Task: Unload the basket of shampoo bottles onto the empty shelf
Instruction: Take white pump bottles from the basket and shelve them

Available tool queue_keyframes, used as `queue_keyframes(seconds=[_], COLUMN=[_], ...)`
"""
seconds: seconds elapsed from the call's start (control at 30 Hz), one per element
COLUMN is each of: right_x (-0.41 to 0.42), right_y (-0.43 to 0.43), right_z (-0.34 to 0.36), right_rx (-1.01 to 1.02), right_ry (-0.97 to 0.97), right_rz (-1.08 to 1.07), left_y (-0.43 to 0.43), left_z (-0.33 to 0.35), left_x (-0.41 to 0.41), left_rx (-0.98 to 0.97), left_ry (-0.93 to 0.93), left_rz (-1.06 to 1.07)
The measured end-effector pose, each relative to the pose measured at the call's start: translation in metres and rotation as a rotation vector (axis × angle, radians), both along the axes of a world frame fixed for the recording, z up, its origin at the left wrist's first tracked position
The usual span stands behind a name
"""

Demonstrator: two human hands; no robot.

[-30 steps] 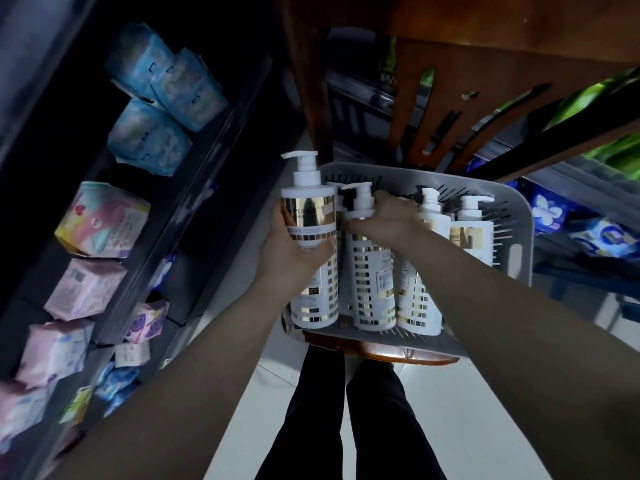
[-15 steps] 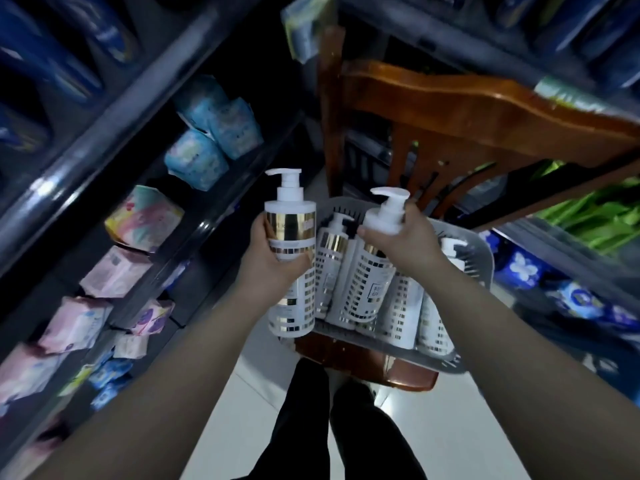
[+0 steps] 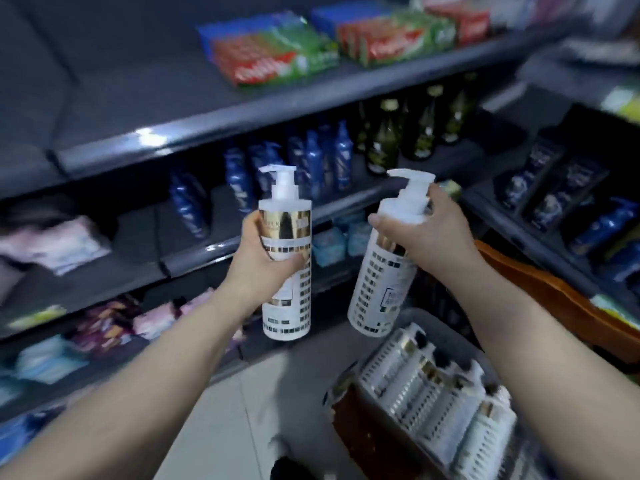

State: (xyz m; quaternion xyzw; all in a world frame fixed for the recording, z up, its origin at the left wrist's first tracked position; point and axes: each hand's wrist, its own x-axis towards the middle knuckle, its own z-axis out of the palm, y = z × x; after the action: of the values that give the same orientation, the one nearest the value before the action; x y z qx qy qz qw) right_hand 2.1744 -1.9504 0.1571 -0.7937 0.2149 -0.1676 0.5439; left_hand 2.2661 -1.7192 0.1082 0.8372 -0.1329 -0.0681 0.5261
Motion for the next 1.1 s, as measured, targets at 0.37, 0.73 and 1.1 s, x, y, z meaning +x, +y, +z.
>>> queue_keyframes(seconds=[0.37,0.73,1.1], right_x=[0.096,0.202,0.28], right_y=[0.154,0.318,0.427], right_z=[0.131,0.203,0.221], right_rx=[-0.163,-0.21,-0.226], right_ry=[-0.291,-0.436,-0.511], right_rz=[0.306,0.449,0.485], left_y=[0.174,0.339,0.432], left_z=[0.138,0.204,0.2], left_x=[0.046,0.139,0.208], left_rx=[-0.09,-0.142,-0.077], left_ry=[-0.369,-0.609,-0.608], left_rz=[0.39,0.588,0.686])
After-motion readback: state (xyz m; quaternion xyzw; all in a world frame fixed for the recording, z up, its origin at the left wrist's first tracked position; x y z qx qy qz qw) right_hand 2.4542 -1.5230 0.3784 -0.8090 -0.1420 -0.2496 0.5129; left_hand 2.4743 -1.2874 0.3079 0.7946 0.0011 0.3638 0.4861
